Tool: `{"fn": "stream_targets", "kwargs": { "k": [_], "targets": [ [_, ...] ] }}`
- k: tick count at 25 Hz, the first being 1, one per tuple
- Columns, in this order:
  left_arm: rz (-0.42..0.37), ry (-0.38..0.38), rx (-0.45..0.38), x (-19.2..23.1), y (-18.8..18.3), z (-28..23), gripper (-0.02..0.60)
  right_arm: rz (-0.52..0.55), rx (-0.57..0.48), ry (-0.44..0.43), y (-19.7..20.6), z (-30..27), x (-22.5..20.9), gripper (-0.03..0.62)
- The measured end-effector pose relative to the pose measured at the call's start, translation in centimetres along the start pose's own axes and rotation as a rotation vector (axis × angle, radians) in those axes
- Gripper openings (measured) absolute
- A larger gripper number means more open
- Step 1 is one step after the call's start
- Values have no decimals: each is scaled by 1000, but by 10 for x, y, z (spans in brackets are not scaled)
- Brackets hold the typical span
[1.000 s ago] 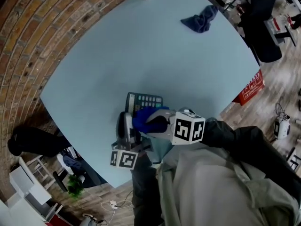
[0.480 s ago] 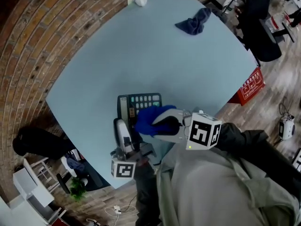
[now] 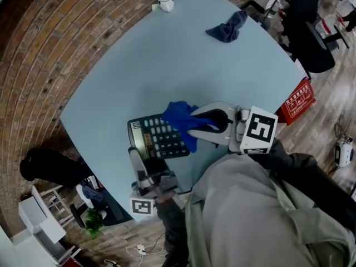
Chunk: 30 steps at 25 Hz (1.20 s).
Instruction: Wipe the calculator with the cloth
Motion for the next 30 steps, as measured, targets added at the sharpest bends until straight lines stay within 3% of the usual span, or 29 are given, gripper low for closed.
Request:
{"fn": "stream_targets", "kwargs": {
  "k": [4,6,10,13,15,17,20,22,25,30],
  "targets": [
    [31,13,-51,0,-8,9,43,-19,52,-279,17,-7,59,96],
    [48,43,-56,-2,-8,9,43,-18,46,-323,19,-5,73,96],
    [99,102,-82,-9,-7,9,43,-86,-94,-175,-3,9,40,97],
    [105,58,-102,-13,-2,7,43,12,-115,-51,-18,14,24,96],
    [66,-2,-119,-16,-1,7,43,95,-46,-62,-15,8,43,96],
    [15,-58,-131,-18,-2,7,43,215,91,-116,1,3,71,96],
    [6,-73,-161,-23,-2,6,43,393,224,-153,19,-5,101,95],
    [13,-52,-165,-28,2,2,43,414,201,-109,20,-13,106,96],
    [15,-26,-155,-35,9,-5,43,363,150,-56,15,-27,99,96],
    [-7,4,-98,-42,18,-13,43,349,131,-92,14,-42,93,94]
  ]
}}
Point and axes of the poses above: the fingertips, and each gripper's own axes: z backward along the fingers, x to its left, y out of its underside, the point moved 5 cm from there along z, backward along the fingers, and after that the axes turned 7 degrees about x, right-handed, at the moved point
